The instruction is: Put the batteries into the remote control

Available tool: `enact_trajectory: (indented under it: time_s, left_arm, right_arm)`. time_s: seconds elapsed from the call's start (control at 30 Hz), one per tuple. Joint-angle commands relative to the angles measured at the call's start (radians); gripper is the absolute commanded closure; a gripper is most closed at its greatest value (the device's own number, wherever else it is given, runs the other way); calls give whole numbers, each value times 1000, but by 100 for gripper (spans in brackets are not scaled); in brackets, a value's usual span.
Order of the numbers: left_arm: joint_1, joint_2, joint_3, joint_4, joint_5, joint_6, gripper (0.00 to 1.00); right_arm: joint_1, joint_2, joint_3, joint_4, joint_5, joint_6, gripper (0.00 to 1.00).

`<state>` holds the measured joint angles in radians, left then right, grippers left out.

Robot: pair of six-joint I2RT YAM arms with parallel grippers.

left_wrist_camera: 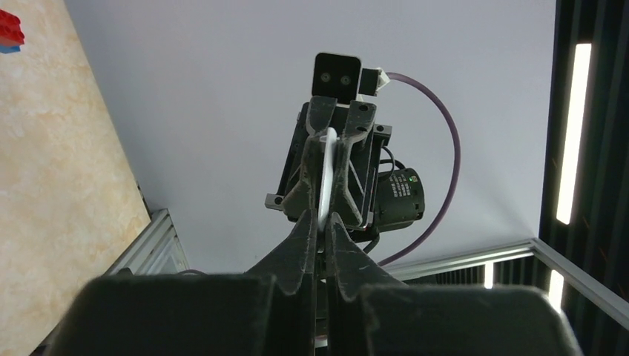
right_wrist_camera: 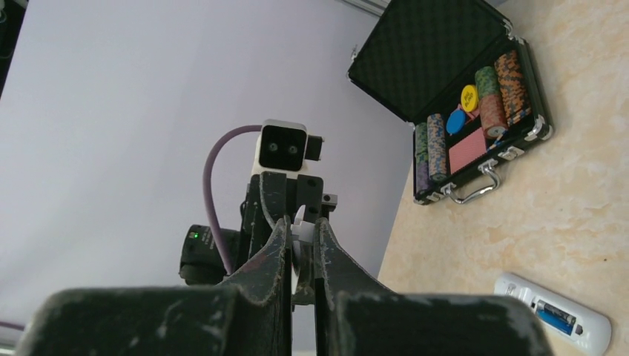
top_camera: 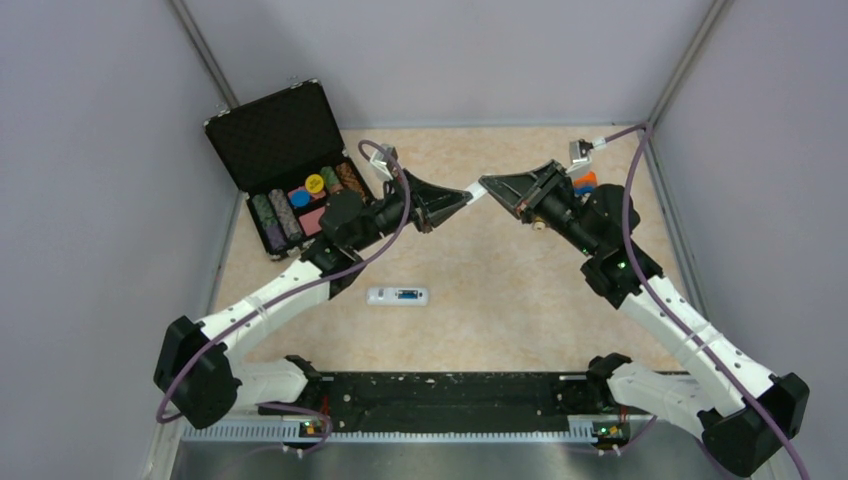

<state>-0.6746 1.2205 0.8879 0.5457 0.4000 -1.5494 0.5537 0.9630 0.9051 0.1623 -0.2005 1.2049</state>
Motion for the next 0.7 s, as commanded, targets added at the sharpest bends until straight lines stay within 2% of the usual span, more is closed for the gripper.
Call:
enact_trajectory:
  time_s: [0.0, 0.03, 0.07, 0.13, 0.17, 0.23, 0.3, 0.4, 0.53, 0.67]
  left_arm:
    - [0, 7, 51, 49, 38, 37, 100]
    - [0, 4, 61, 30, 37, 62, 100]
    - [1, 2, 66, 3, 37, 93, 100]
    - [11, -17, 74, -77, 41, 161, 100]
    - [21, -29, 78, -118, 53, 205, 100]
    - [52, -48, 85, -199, 94, 272, 100]
    - [75, -54, 121, -336, 161, 364, 100]
    - [116, -49, 158, -480, 290, 453, 100]
    - [165, -50, 159, -513, 439, 485, 100]
    - [176, -48, 156, -538, 487, 514, 100]
  right_arm:
    - [-6, 9, 4, 12, -24, -15, 100]
    - [-6, 9, 6, -5, -30, -13, 100]
    - [-6, 6, 11, -26, -35, -16, 89]
    - [-6, -12, 22, -92, -31, -44, 54]
    - [-8, -25, 28, -130, -24, -65, 42]
    - [-19, -49, 41, -204, -30, -116, 31]
    - [-35, -62, 53, -275, -65, -180, 28]
    - [-71, -57, 64, -323, -168, -282, 28]
    - [-89, -6, 109, -359, -357, -420, 31]
    - [-89, 64, 155, -389, -489, -497, 36]
